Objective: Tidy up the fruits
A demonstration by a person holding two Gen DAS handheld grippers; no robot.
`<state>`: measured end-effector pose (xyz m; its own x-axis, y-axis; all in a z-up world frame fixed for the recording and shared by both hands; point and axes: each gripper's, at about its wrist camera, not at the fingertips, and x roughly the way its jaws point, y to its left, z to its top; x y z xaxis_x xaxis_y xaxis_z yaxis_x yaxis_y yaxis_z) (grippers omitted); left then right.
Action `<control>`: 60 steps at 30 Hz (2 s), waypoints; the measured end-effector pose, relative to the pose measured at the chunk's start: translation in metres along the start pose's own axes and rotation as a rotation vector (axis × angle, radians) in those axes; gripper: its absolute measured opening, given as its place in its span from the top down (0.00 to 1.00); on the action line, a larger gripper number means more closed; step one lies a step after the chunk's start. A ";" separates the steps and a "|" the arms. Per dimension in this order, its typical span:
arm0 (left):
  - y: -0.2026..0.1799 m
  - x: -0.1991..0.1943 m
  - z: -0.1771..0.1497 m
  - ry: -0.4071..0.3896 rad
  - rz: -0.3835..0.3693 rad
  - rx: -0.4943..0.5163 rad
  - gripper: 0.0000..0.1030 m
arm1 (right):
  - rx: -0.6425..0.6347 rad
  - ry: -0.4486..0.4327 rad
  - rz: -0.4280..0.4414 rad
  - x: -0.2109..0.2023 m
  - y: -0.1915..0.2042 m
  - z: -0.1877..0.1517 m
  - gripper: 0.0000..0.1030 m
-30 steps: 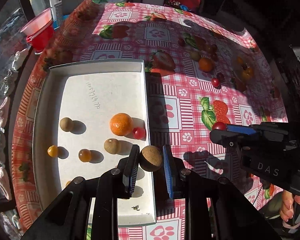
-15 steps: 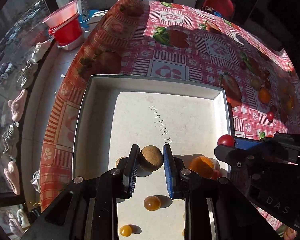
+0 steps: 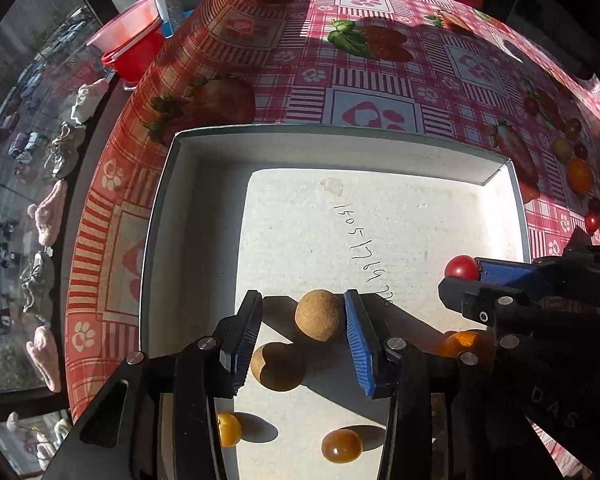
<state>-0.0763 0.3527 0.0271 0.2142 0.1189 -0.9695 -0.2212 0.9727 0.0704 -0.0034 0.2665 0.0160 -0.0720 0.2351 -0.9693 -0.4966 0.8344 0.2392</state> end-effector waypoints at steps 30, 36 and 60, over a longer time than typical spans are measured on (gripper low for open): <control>-0.002 -0.090 -0.055 0.014 0.023 -0.031 0.02 | -0.061 -0.032 -0.092 -0.101 0.025 -0.068 0.01; -0.010 -0.116 -0.078 0.027 0.036 0.031 0.02 | -0.078 -0.020 -0.104 -0.120 0.033 -0.094 0.01; -0.012 -0.141 -0.122 0.049 0.051 0.022 0.02 | -0.178 -0.013 -0.124 -0.134 0.059 -0.127 0.01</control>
<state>-0.2205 0.3003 0.1347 0.1559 0.1587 -0.9749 -0.2092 0.9699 0.1244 -0.1332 0.2209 0.1532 0.0095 0.1431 -0.9897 -0.6463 0.7561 0.1031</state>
